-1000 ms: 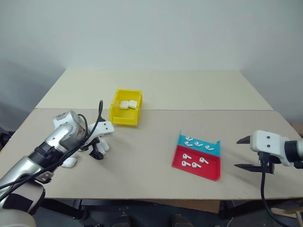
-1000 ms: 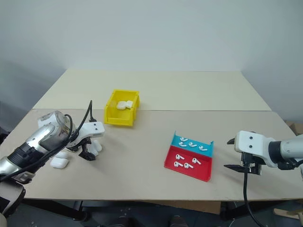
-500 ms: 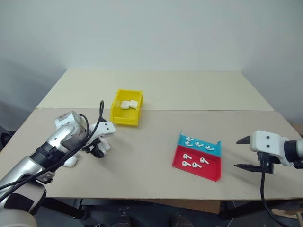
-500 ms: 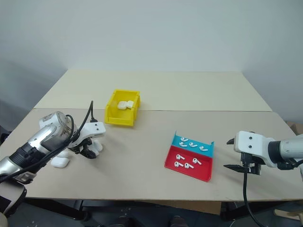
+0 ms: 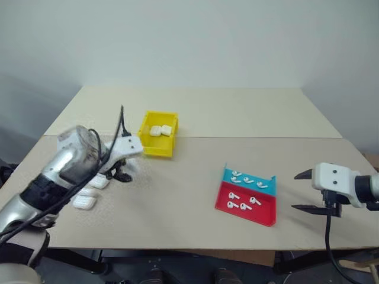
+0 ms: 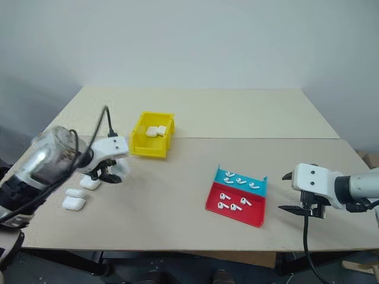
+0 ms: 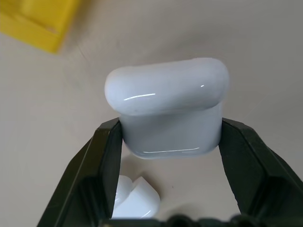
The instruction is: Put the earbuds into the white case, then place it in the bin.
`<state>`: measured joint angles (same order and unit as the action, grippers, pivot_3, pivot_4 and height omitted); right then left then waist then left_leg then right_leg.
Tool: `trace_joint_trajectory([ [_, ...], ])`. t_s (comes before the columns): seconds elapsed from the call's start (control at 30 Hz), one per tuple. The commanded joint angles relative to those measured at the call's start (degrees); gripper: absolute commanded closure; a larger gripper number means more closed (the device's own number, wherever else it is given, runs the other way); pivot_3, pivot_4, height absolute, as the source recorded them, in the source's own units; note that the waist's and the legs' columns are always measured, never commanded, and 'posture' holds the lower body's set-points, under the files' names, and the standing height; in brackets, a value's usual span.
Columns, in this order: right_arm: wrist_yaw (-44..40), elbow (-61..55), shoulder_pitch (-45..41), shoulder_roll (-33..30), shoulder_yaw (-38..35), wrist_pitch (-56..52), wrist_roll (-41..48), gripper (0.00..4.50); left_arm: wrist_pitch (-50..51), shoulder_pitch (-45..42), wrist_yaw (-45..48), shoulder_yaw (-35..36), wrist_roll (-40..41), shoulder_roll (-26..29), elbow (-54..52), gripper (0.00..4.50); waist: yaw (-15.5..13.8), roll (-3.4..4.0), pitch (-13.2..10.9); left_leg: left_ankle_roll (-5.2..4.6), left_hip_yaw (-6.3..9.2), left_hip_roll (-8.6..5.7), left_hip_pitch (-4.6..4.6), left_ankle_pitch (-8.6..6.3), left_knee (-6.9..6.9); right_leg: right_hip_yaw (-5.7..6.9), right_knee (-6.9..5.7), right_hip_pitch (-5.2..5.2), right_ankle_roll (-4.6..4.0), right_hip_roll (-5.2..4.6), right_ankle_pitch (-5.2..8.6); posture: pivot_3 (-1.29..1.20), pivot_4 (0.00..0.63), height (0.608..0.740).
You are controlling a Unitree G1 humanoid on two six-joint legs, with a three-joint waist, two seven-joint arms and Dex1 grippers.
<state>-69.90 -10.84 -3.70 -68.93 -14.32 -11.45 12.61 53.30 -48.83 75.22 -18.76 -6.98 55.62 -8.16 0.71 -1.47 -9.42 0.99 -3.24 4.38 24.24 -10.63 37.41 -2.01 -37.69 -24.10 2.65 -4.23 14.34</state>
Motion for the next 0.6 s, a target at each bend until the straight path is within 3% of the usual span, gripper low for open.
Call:
trace_joint_trajectory([
  [0.03,0.61,-1.61,-2.04,-0.38,-2.41,-1.27,1.67,0.00,-4.12,3.25,-1.40,12.81,9.10,-2.58,-5.24,1.72,0.05,0.02,0.02,0.00,-0.02,0.00,-0.02,0.00,0.00,-0.01,0.00,0.01,0.00,-0.01,0.00,0.00,0.150,0.740],
  [0.1,0.51,-1.94,-3.47,-0.46,-1.86,-2.67,2.30,0.00,-11.11,7.58,-3.83,19.27,13.98,-7.18,-7.01,1.72,0.09,0.11,0.06,0.00,-0.01,0.00,-0.08,0.00,0.00,-0.01,-0.02,0.06,0.00,0.00,0.00,0.00,0.150,0.740],
  [0.17,0.58,-3.16,-5.66,-1.28,-0.52,-6.08,2.85,0.00,-19.69,13.30,-7.17,24.90,19.75,-15.51,-8.30,1.72,0.06,0.19,0.11,0.00,-0.05,0.00,-0.15,0.00,0.00,-0.04,-0.05,0.12,-0.01,-0.01,-0.01,0.00,0.150,0.740],
  [0.27,0.28,-4.89,-7.59,-2.48,0.53,-11.07,3.66,0.00,-26.30,19.07,-9.33,25.21,22.67,-21.38,-9.98,1.72,0.04,0.10,0.07,0.00,-0.06,0.00,-0.16,0.00,0.03,-0.06,-0.08,0.13,-0.35,-0.01,-0.22,0.00,0.150,0.740],
  [0.37,0.03,-7.61,-8.86,-3.73,2.10,-13.25,2.97,0.00,-40.20,25.74,-11.74,26.17,26.83,-30.75,-9.71,1.72,-0.02,0.14,0.09,0.00,-0.09,0.01,-0.12,0.00,0.01,-0.09,-0.02,0.09,-0.39,-0.01,-0.24,0.00,0.150,0.740],
  [0.6,-0.88,-13.71,-17.71,-5.42,12.46,-22.16,1.89,0.00,-50.30,31.06,-10.46,22.14,29.01,-35.10,-4.92,1.72,0.18,0.18,0.11,-0.01,-0.12,0.00,-0.18,-0.01,0.01,-0.13,0.01,0.09,-0.28,0.00,-0.24,0.00,0.150,0.740],
])
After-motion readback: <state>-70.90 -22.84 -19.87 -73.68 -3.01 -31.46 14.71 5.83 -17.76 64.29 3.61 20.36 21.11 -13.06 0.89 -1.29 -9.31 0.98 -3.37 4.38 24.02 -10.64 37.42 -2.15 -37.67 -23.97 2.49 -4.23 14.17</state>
